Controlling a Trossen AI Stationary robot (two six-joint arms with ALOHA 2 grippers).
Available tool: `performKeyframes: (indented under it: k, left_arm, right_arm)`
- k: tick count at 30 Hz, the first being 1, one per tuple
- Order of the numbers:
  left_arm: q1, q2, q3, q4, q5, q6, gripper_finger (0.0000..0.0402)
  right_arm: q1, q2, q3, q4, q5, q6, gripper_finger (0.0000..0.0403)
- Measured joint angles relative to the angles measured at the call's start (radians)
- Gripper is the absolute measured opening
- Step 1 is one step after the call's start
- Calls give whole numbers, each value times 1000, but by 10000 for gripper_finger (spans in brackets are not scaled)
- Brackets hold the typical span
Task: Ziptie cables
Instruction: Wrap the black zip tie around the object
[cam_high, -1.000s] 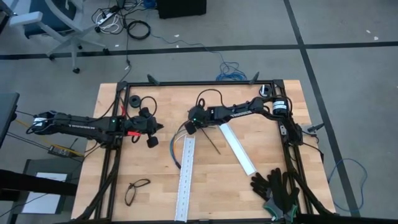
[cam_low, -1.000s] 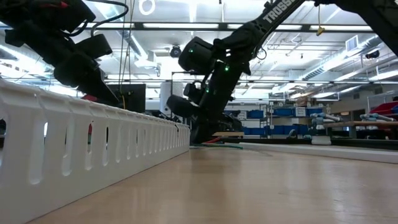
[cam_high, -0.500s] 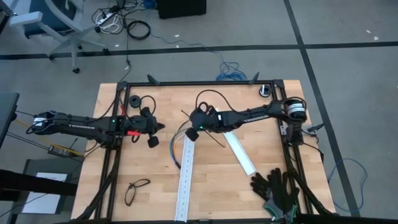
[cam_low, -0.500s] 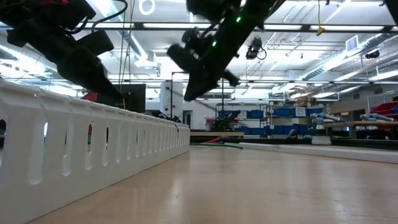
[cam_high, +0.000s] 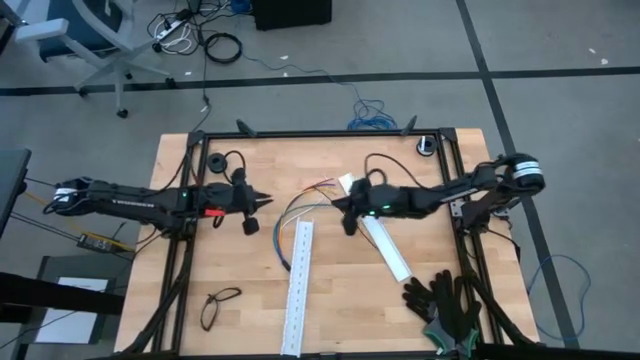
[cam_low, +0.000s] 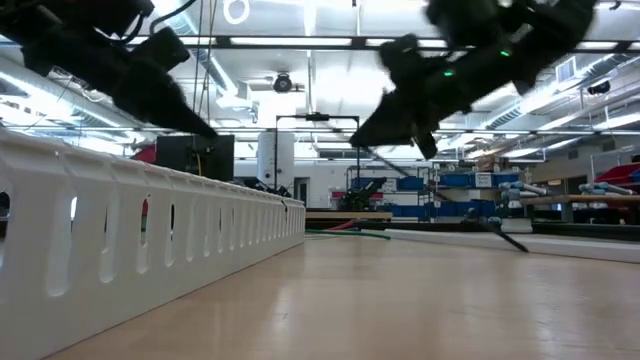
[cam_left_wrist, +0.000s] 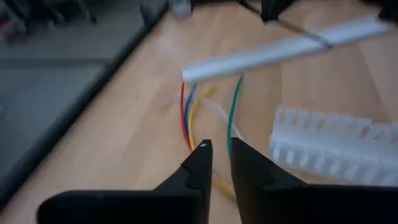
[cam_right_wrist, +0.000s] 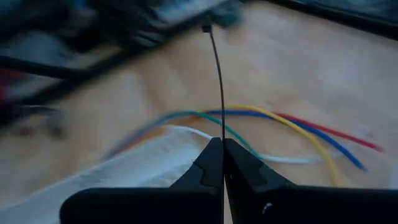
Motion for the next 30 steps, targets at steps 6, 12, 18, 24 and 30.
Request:
performKeyframes:
  k: [6, 12, 18, 24, 30]
  left_arm:
    - [0, 145, 0, 371, 53, 90, 79]
    - [0, 385, 1, 756, 108, 117, 95]
    - [0, 587, 0, 999, 104, 36, 95]
    - [18, 675, 1, 1144, 96, -32, 95]
    - [37, 680, 1, 1191, 96, -33, 94]
  right_arm:
    - [-150, 2, -168, 416, -359, -47, 0]
    - [-231, 115, -116, 565, -633, -21, 0]
    - [-186, 182, -75, 620, -475, -102, 0]
    - [-77, 190, -59, 619, -152, -332, 0]
    - [-37, 190, -53, 605, 1, -463, 0]
